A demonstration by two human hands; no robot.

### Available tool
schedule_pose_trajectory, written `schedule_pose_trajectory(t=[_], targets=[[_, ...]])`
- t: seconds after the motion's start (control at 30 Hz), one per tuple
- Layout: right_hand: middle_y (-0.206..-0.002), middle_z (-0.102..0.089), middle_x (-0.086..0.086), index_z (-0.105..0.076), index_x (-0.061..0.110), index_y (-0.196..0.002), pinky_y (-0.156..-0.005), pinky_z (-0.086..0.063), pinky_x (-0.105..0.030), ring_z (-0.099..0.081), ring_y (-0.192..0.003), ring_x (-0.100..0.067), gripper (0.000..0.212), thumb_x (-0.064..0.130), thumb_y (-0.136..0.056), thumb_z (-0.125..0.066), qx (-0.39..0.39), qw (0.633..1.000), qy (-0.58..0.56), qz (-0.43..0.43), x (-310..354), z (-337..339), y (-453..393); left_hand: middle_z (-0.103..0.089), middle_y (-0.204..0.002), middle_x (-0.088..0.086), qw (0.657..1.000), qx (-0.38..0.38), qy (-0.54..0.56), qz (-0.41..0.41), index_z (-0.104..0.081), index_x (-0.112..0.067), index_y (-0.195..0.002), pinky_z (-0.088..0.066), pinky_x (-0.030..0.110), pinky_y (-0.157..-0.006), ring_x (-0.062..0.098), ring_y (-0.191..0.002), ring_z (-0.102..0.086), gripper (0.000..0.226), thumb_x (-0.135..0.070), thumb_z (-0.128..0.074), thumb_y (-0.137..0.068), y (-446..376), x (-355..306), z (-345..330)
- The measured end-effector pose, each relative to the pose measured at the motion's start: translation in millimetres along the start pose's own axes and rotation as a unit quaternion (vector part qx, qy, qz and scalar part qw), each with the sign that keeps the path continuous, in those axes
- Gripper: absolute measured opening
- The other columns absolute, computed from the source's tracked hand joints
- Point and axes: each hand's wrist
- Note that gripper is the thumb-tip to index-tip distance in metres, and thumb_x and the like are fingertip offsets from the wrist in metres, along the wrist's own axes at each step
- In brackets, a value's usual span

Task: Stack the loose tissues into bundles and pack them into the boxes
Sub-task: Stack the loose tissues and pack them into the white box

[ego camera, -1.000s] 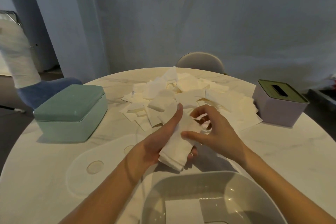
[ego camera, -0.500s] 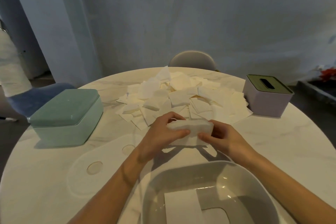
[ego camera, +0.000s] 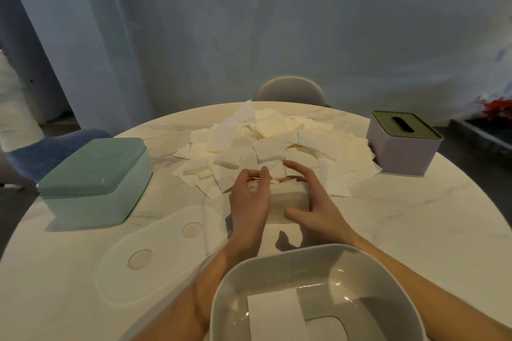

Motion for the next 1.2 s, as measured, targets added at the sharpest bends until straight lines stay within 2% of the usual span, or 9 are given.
schedule_pose_trajectory(t=[0.2, 0.47, 0.57, 0.67, 0.77, 0.83, 0.93, 1.1, 1.2], targets=[[-0.125, -0.058, -0.002, -0.038, 0.050, -0.143, -0.092, -0.060, -0.042, -0.062, -0.116, -0.027, 0.089, 0.010, -0.072, -0.074, 0.012, 0.999, 0.034, 0.024, -1, -1, -3, -0.063, -0.108, -0.018, 1.000, -0.005, 0.001, 0.003, -0.055, -0.041, -0.118, -0.060, 0.048, -0.091, 0.015, -0.102, -0.062, 0.021, -0.035, -0.057, -0.098, -4, 2, 5], [-0.126, -0.055, -0.004, -0.039, 0.050, -0.143, -0.083, -0.054, -0.062, -0.061, -0.111, -0.039, 0.081, -0.008, -0.091, -0.060, 0.084, 0.991, -0.099, -0.045, 2, -2, 2, -0.064, -0.112, -0.010, 1.000, 0.013, 0.021, 0.006, -0.057, -0.039, -0.113, -0.060, 0.050, -0.091, 0.017, -0.104, -0.062, 0.011, -0.038, -0.052, -0.104, -4, -4, 8], [-0.128, -0.054, 0.002, -0.036, 0.054, -0.144, -0.085, -0.061, -0.042, -0.059, -0.116, -0.031, 0.074, 0.007, -0.094, -0.066, 0.072, 0.997, 0.023, -0.023, 4, 11, -1, -0.064, -0.107, -0.011, 0.998, 0.052, 0.029, 0.012, -0.058, -0.037, -0.113, -0.064, 0.049, -0.083, 0.018, -0.101, -0.063, 0.016, -0.024, -0.054, -0.103, -2, -6, 13], [-0.130, -0.055, 0.019, -0.039, 0.054, -0.139, -0.083, -0.056, -0.018, -0.064, -0.114, -0.016, 0.062, 0.024, -0.094, -0.071, 0.059, 0.983, 0.175, 0.008, 6, 26, 2, -0.062, -0.119, -0.007, 0.992, 0.123, -0.037, -0.004, -0.060, -0.032, -0.114, -0.063, 0.045, -0.087, 0.018, -0.106, -0.061, 0.011, -0.035, -0.057, -0.104, -4, -16, 26], [-0.124, -0.066, 0.020, -0.053, 0.046, -0.134, -0.093, -0.056, -0.021, -0.067, -0.111, -0.008, 0.051, 0.031, -0.090, -0.074, 0.042, 0.982, 0.184, 0.002, 7, 34, 10, -0.062, -0.121, -0.009, 0.941, 0.237, -0.222, -0.096, -0.061, -0.026, -0.120, -0.053, 0.024, -0.090, 0.012, -0.107, -0.059, 0.036, -0.053, -0.063, -0.095, -15, -25, 44], [-0.119, -0.072, 0.014, -0.060, 0.032, -0.134, -0.096, -0.056, -0.026, -0.069, -0.110, -0.009, 0.046, 0.028, -0.091, -0.075, 0.049, 0.984, 0.171, 0.010, 7, 37, 15, -0.065, -0.116, -0.011, 0.898, 0.306, -0.284, -0.141, -0.064, -0.027, -0.120, -0.048, 0.013, -0.082, 0.008, -0.103, -0.061, 0.042, -0.048, -0.077, -0.087, -21, -28, 55], [-0.116, -0.074, 0.009, -0.068, 0.023, -0.130, -0.096, -0.056, -0.029, -0.070, -0.110, -0.014, 0.041, 0.026, -0.090, -0.076, 0.041, 0.987, 0.158, 0.006, 12, 35, 22, -0.068, -0.105, -0.009, 0.870, 0.329, -0.315, -0.186, -0.069, -0.024, -0.113, -0.047, 0.015, -0.077, 0.006, -0.094, -0.063, 0.035, -0.031, -0.085, -0.083, -26, -27, 66], [-0.106, -0.078, 0.006, -0.073, 0.019, -0.118, -0.083, -0.058, -0.026, -0.073, -0.100, -0.016, 0.026, 0.023, -0.091, -0.073, -0.001, 0.992, 0.128, -0.009, 43, 31, 20, -0.069, -0.097, -0.012, 0.890, 0.301, -0.283, -0.194, -0.071, -0.022, -0.110, -0.052, 0.015, -0.075, 0.007, -0.089, -0.065, 0.029, -0.035, -0.081, -0.087, -14, -45, 69], [-0.104, -0.077, -0.002, -0.072, 0.012, -0.113, -0.078, -0.060, -0.026, -0.074, -0.097, -0.020, 0.025, 0.025, -0.093, -0.070, -0.032, 0.995, -0.039, -0.086, 78, 25, 18, -0.068, -0.110, -0.010, 0.917, 0.318, -0.202, -0.131, -0.063, -0.026, -0.122, -0.060, 0.024, -0.079, 0.011, -0.098, -0.067, 0.034, -0.038, -0.074, -0.092, 7, -66, 70]])
Point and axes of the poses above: each hand's wrist, its own y-axis away from the middle knuckle, its own z-axis out of the back of the hand, x = y × z
